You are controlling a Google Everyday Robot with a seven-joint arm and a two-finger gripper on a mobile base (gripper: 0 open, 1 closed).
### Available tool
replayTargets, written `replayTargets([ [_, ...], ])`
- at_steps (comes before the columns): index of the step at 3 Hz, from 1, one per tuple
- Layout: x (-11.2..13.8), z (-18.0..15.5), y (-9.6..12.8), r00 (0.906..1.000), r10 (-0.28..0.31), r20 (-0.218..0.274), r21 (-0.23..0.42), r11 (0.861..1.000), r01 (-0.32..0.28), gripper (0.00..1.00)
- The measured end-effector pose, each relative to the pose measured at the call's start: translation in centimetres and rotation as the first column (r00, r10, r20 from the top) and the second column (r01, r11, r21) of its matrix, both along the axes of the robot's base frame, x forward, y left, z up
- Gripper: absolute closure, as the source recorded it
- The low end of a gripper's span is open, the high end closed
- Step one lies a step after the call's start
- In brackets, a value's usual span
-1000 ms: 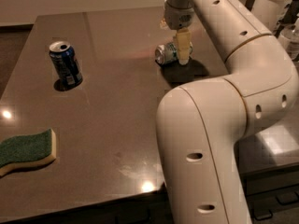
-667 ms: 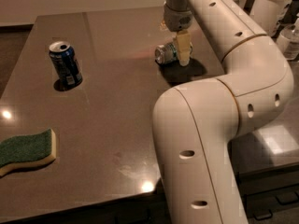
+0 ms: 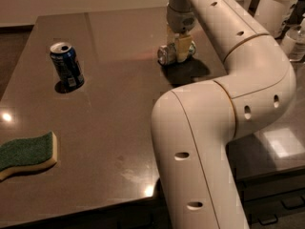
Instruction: Pick 7up can
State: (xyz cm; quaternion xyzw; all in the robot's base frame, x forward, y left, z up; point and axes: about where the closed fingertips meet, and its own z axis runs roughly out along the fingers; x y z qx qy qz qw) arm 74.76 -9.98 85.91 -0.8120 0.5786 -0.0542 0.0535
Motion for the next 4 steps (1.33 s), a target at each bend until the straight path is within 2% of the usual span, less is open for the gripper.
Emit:
replayTargets([
  [2,-1.4,1.3,-0.1,0.9999,-0.01,-0.013,0.06,0.998,0.011,0.88],
  [3,-3.0,3.3,0.4,0.9999,-0.003,-0.016,0.12,0.993,0.005,1.0],
  [4,-5.2,6.0,1.7,0.9995,0.03,-0.012,0.175,0.984,-0.027,1.0],
])
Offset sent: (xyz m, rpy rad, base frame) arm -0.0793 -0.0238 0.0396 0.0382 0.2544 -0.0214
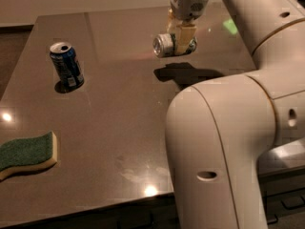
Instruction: Pick 7up can
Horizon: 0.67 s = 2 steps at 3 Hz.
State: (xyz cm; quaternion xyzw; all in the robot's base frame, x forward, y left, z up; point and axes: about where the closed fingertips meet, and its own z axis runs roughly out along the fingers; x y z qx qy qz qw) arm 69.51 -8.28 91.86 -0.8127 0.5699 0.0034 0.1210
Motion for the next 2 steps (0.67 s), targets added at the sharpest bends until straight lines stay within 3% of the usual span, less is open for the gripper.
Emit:
replayTargets([
  [1,-2.6,2.7,1.7,0.9988,0.048,0.008,0.043,0.998,-0.049,1.0],
  [2,-6.7,7.0,4.6,0.9921,0.121,0.032,0.112,0.986,-0.124,1.0],
])
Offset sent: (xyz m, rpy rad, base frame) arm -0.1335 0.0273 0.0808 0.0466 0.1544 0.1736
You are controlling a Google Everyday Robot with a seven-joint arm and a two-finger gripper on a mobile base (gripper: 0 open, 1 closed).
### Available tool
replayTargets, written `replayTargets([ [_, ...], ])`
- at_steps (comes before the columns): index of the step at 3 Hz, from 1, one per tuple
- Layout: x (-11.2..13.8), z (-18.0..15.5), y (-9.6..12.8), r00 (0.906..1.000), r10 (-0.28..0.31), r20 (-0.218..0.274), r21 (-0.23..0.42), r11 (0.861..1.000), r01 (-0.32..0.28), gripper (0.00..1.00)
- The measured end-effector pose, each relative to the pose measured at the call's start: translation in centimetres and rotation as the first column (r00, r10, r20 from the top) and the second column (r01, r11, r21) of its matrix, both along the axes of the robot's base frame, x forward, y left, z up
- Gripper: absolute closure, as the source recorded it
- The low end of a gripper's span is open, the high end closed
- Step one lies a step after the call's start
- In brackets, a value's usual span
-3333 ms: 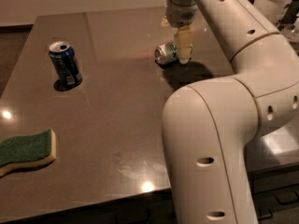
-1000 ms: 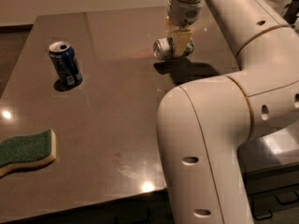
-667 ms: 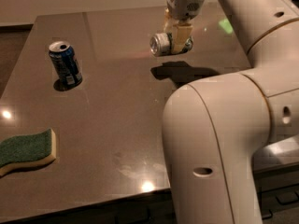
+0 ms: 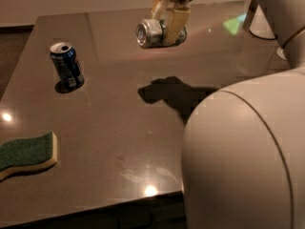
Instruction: Pick 7up can
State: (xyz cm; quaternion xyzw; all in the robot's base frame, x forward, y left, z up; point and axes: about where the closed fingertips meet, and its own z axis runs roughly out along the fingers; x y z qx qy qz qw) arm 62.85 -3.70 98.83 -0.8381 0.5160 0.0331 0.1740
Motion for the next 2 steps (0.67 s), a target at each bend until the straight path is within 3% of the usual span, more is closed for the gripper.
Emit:
replayTargets([
  [2,1.71,0.15,0.93,0.9983,-0.015,0.056,0.031,0.999,0.014,1.0],
])
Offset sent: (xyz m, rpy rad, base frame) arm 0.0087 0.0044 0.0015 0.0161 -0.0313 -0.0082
